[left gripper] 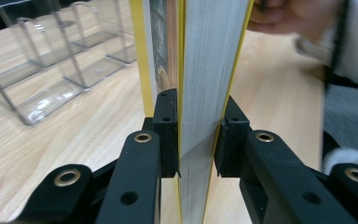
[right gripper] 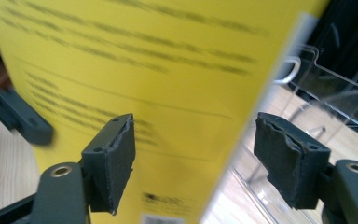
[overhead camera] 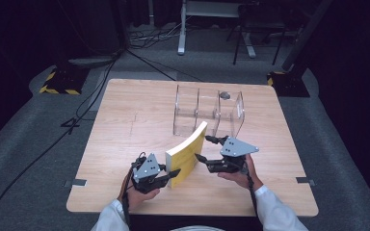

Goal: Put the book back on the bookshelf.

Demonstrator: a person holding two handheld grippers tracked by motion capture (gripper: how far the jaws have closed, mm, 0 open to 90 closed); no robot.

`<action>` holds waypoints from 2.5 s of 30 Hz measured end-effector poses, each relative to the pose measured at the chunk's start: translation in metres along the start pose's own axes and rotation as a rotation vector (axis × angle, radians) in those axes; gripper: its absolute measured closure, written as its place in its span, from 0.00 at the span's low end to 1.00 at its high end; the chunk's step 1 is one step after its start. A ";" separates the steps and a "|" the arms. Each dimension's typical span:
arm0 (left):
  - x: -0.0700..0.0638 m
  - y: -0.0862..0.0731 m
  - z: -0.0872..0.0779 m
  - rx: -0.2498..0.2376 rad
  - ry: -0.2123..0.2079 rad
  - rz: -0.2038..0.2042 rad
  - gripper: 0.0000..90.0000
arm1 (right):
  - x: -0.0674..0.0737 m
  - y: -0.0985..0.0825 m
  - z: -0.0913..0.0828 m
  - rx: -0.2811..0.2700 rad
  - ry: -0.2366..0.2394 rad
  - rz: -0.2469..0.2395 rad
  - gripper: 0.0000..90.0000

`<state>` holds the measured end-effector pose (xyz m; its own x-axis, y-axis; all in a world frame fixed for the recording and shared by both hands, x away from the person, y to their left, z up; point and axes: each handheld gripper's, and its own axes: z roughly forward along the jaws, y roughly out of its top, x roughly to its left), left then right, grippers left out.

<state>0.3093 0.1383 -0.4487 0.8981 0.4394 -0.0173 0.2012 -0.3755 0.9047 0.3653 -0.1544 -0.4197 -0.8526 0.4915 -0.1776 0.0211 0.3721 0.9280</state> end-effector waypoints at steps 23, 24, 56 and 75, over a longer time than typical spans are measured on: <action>0.015 -0.006 -0.019 0.033 -0.058 0.076 0.68 | 0.011 -0.021 -0.025 0.028 0.479 -0.139 0.83; 0.015 -0.006 -0.020 0.037 -0.063 0.080 0.68 | 0.014 -0.021 -0.025 0.025 0.488 -0.142 0.83; 0.010 0.006 0.018 0.012 -0.054 0.083 0.66 | 0.014 -0.034 -0.024 0.008 0.348 -0.078 0.82; 0.014 0.000 0.022 0.072 0.050 0.072 0.58 | 0.013 -0.037 -0.028 0.012 0.294 -0.053 0.83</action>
<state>0.3307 0.1267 -0.4584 0.8909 0.4488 0.0695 0.1659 -0.4642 0.8701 0.3391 -0.1834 -0.4472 -0.9673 0.2227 -0.1216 -0.0228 0.4012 0.9157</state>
